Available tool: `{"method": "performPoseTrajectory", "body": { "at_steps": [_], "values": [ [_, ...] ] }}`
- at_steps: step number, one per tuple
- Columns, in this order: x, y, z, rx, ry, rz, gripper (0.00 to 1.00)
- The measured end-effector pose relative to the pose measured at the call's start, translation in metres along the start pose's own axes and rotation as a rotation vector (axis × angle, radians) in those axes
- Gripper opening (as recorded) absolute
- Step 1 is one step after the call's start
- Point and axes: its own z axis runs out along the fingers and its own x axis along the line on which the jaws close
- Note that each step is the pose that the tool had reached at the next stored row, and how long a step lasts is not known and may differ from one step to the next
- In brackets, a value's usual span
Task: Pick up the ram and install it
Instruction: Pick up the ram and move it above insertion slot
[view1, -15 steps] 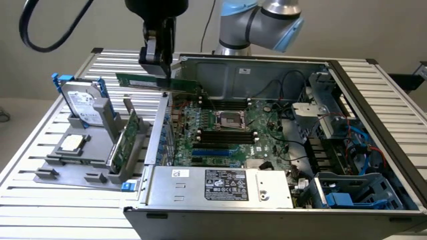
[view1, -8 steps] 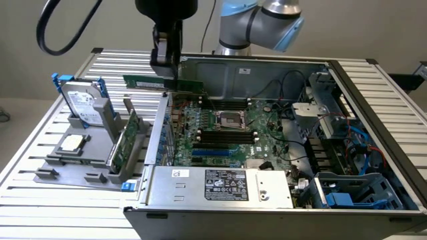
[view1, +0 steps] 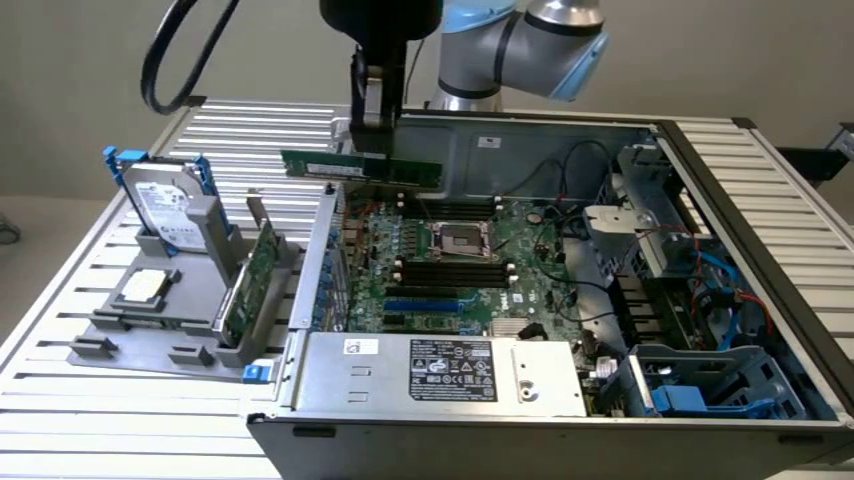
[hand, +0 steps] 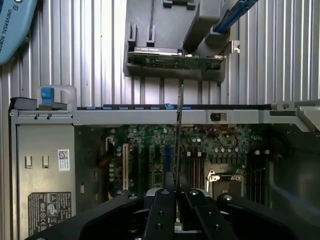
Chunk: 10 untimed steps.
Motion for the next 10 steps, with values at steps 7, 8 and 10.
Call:
{"method": "performPoseTrajectory", "body": {
  "at_steps": [7,8,10],
  "values": [
    [-0.003,-0.0159,0.0011,-0.0006,0.0008,-0.011,0.14],
    [-0.004,-0.0187,0.0016,-0.0006,0.0007,-0.012,0.14],
    [-0.006,-0.0245,0.0025,-0.0007,0.0008,-0.013,0.14]
  ]
}}
